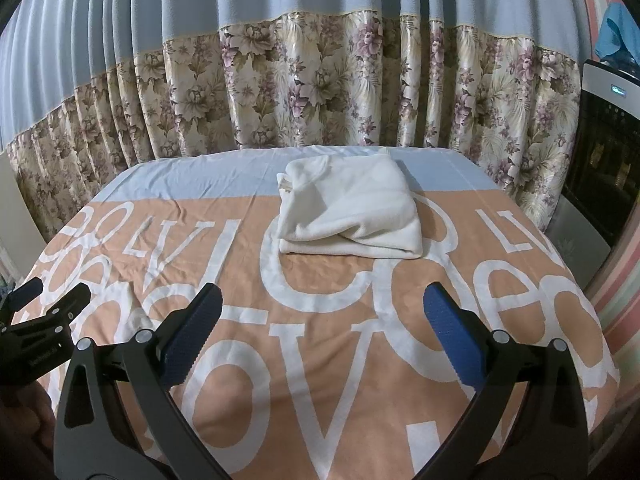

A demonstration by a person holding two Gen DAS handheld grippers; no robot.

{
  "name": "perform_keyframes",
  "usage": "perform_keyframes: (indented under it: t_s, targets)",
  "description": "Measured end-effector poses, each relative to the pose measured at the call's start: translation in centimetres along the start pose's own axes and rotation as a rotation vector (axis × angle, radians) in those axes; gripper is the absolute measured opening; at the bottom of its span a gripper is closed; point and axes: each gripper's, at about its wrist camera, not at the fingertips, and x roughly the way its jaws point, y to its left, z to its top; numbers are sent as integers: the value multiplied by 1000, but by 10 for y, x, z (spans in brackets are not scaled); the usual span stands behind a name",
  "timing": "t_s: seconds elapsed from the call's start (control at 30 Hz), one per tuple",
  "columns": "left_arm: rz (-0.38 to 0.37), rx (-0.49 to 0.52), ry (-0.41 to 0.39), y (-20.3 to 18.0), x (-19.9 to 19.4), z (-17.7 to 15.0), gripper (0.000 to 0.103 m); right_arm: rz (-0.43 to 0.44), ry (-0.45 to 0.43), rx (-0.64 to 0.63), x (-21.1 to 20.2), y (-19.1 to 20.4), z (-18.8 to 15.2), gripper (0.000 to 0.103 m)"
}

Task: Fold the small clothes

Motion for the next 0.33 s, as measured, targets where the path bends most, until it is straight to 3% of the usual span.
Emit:
perform_keyframes:
  t_s: [0.33]
  targets:
    - [-29, -26, 36, 2, 7, 2, 101, -2, 3, 1, 1, 1, -1, 100]
